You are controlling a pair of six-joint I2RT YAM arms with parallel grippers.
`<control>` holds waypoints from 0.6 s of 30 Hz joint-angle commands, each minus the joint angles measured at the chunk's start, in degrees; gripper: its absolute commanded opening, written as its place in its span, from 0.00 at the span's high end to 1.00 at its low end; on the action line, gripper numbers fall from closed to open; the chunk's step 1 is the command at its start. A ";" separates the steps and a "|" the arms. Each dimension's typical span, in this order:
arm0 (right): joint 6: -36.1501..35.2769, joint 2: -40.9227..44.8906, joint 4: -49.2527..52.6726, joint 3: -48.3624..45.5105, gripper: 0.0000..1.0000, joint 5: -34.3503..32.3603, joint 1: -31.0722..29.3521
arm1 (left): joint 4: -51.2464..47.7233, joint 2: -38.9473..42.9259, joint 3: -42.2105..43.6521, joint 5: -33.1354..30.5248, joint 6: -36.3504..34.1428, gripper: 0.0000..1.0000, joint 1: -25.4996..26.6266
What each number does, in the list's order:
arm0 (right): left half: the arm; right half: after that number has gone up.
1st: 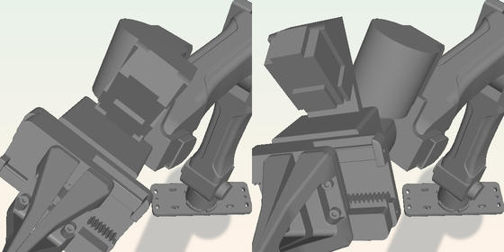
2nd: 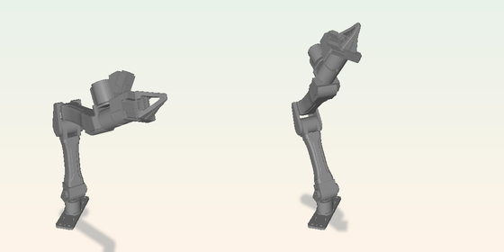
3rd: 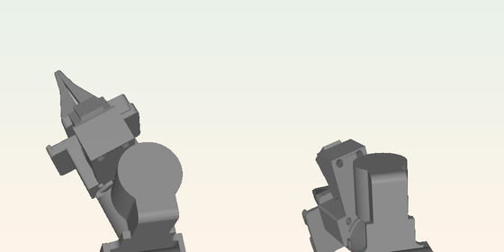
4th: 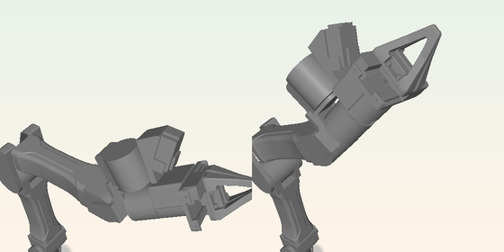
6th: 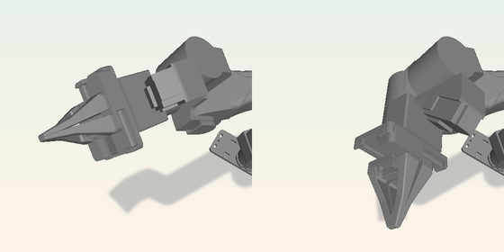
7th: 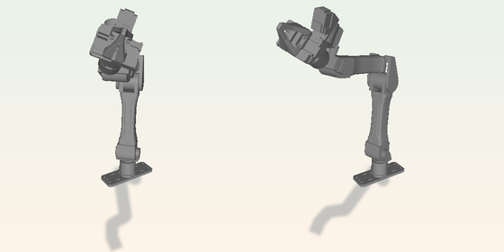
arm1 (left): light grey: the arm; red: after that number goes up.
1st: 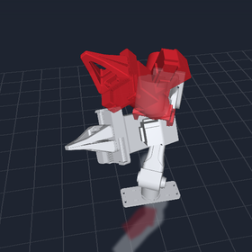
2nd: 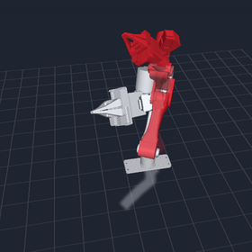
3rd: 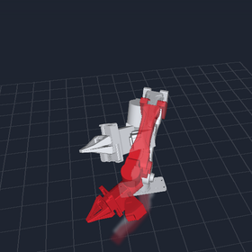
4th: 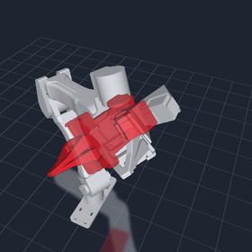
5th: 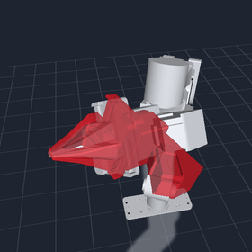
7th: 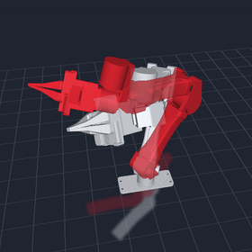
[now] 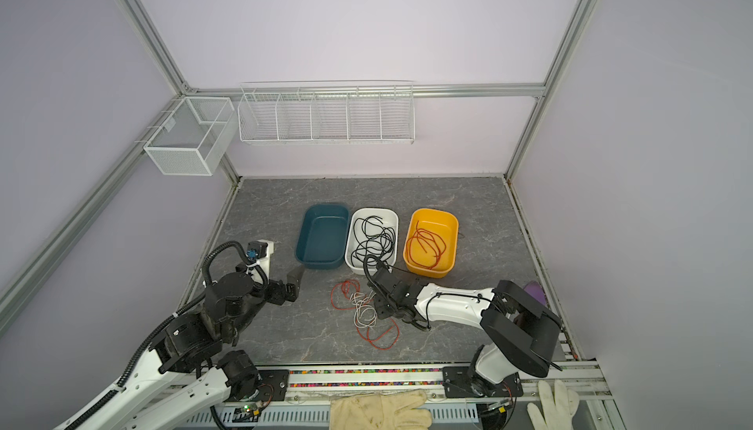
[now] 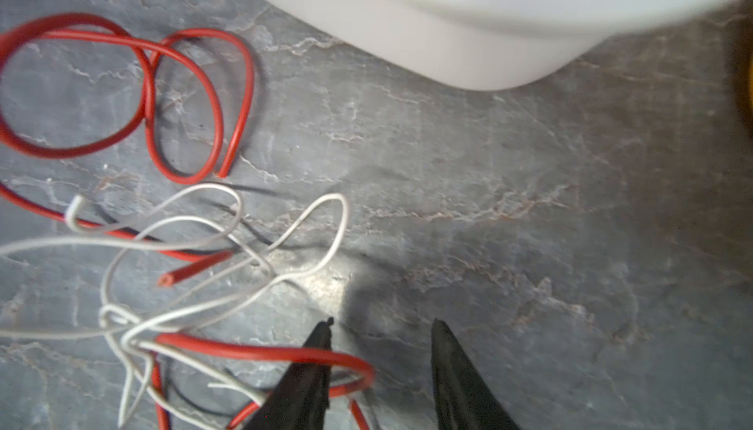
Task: Untangle the cables
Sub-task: 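Move the right gripper back down to the pile to grasp a cable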
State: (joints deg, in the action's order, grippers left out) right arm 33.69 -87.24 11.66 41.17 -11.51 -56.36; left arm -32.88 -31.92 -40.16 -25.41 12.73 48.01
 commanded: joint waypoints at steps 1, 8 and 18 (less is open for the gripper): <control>-1.16 -0.92 -2.16 1.26 0.64 -1.07 -0.50 | -0.32 0.02 0.26 0.71 -1.29 0.01 -0.20; -1.61 -0.19 -2.87 0.87 0.70 -2.45 -1.25 | -0.25 0.19 0.35 0.68 -1.30 0.01 -0.19; -3.93 3.98 -3.04 -0.25 0.91 -6.46 -3.68 | -0.16 -1.02 0.79 2.82 -1.24 0.01 -0.16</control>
State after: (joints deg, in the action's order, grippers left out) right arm 30.98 -86.17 9.17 41.45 -15.00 -58.83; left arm -32.88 -32.25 -40.16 -24.08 12.32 48.01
